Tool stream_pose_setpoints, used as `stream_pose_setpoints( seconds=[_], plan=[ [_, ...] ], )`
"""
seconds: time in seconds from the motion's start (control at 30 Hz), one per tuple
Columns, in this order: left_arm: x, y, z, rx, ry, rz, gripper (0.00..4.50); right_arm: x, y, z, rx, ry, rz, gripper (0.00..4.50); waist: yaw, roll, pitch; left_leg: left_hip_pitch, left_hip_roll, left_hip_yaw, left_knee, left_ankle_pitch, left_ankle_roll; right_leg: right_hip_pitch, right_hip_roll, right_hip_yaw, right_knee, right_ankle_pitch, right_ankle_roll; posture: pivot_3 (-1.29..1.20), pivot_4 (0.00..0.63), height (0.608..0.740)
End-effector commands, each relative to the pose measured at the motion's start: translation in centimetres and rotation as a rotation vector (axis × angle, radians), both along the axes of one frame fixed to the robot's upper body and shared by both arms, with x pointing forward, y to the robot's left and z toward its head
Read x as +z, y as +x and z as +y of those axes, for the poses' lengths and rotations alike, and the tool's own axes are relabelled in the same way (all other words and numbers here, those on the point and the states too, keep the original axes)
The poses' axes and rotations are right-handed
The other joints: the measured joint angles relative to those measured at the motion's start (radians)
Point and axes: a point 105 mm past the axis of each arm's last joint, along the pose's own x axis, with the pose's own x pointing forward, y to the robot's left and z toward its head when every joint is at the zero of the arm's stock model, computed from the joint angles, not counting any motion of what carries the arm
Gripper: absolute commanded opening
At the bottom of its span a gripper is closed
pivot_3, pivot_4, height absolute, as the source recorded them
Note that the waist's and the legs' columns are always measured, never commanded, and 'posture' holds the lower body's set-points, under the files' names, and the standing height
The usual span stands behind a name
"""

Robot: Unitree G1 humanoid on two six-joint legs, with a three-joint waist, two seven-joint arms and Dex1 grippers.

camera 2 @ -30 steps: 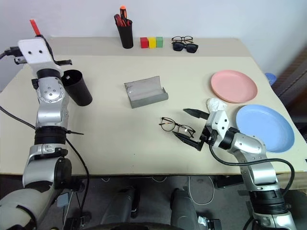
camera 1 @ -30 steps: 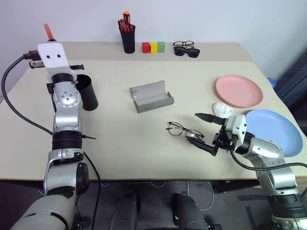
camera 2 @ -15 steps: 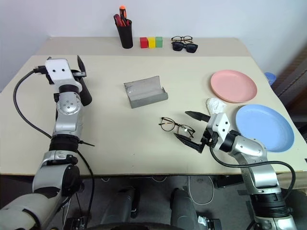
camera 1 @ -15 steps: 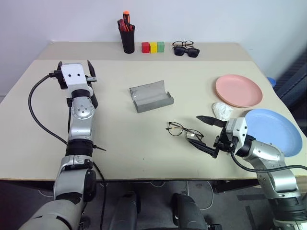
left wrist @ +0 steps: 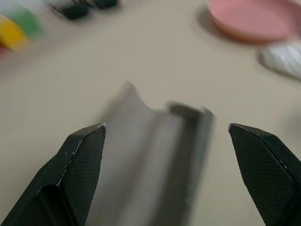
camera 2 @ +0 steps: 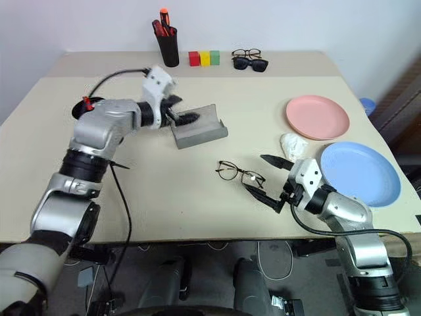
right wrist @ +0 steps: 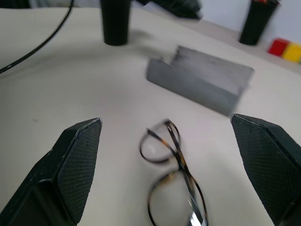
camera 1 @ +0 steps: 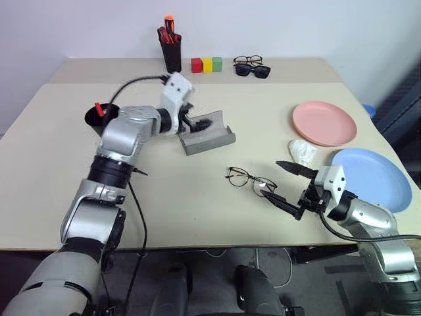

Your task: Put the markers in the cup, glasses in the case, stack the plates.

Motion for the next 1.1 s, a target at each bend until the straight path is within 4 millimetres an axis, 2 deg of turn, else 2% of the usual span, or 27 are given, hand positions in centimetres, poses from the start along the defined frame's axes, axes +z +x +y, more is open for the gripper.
stream_pose_setpoints(
  seconds=[0.03, 0.13, 0.23, 0.43, 0.47, 0.6, 0.7, 0.9, 1.03, 1.1],
  plan=[
    [-1.8, 0.0, -1.6, -0.077, 0.143, 0.037, 4.26, 1.7, -0.6, -0.3, -0.025, -0.018, -0.073, 4.5, 0.002, 0.0, 0.0, 0.0, 0.0, 0.0, 0.0, 0.0, 0.0, 0.0, 0.0, 0.0, 0.0, 0.0, 0.0, 0.0, 0.15, 0.74],
    [-3.9, 0.1, -2.4, -0.103, 0.235, 0.085, 4.26, 1.8, -1.1, -0.4, -0.05, -0.018, -0.076, 4.5, 0.007, -0.001, 0.001, -0.001, 0.0, 0.0, 0.001, 0.0, 0.0, 0.0, 0.0, 0.0, -0.001, 0.0, 0.0, 0.0, 0.15, 0.74],
    [-4.8, 0.3, -2.9, -0.113, 0.278, 0.091, 3.47, 1.9, -1.6, -0.7, -0.08, -0.02, -0.077, 4.5, 0.009, -0.001, 0.001, -0.002, 0.0, 0.0, 0.001, 0.0, 0.0, -0.001, 0.0, 0.0, -0.001, 0.0, 0.0, 0.0, 0.15, 0.74],
    [-4.8, 0.5, -3.2, -0.144, 0.29, 0.086, 0.4, 1.8, -2.4, -1.1, -0.118, -0.021, -0.072, 4.5, 0.01, -0.001, 0.001, -0.004, 0.0, 0.0, 0.001, 0.0, 0.0, -0.002, -0.001, 0.0, -0.001, 0.0, 0.0, 0.0, 0.15, 0.74],
    [-4.9, 0.5, -3.1, -0.147, 0.295, 0.085, 0.03, 1.8, -2.4, -1.0, -0.12, -0.02, -0.072, 4.5, 0.01, -0.001, 0.001, -0.004, 0.0, 0.0, 0.001, 0.0, 0.0, -0.002, -0.001, 0.0, -0.002, 0.0, 0.0, 0.0, 0.15, 0.74],
    [-4.9, -0.4, -3.4, -0.234, 0.297, 0.087, 0.03, 1.7, -2.4, -1.0, -0.125, -0.018, -0.072, 4.5, 0.009, -0.001, 0.001, -0.004, 0.0, 0.0, 0.001, 0.0, 0.0, -0.002, -0.001, 0.0, -0.001, 0.0, 0.0, 0.0, 0.15, 0.74],
    [-4.5, -1.9, -2.9, -0.315, 0.289, 0.079, 0.03, 1.7, -2.4, -1.1, -0.126, -0.018, -0.072, 4.5, 0.006, -0.001, 0.001, -0.004, 0.0, 0.0, 0.001, 0.0, 0.0, -0.002, -0.001, 0.0, -0.002, 0.0, 0.0, 0.0, 0.15, 0.74],
    [-3.9, -6.5, 1.0, -0.384, 0.322, 0.089, 0.03, 1.4, -2.0, -1.0, -0.116, -0.016, -0.069, 4.5, -0.003, 0.0, 0.002, -0.004, 0.001, 0.0, 0.0, 0.0, 0.0, -0.004, -0.001, 0.0, 0.0, 0.0, -0.001, 0.0, 0.15, 0.74],
    [-3.5, -9.9, 4.4, -0.387, 0.364, 0.11, 0.03, 1.2, -1.6, -0.8, -0.106, -0.007, -0.066, 4.5, -0.006, 0.0, 0.002, -0.004, 0.001, 0.0, 0.0, 0.0, 0.0, -0.004, -0.001, 0.0, 0.0, 0.0, -0.001, 0.0, 0.15, 0.74],
    [-3.2, -11.0, 5.1, -0.399, 0.37, 0.109, 0.03, 1.1, -1.4, -0.8, -0.102, -0.003, -0.065, 4.5, -0.001, 0.001, 0.002, -0.004, 0.001, 0.0, 0.0, 0.0, 0.0, -0.004, -0.001, 0.0, 0.0, 0.0, -0.001, 0.0, 0.15, 0.74]
  ],
)
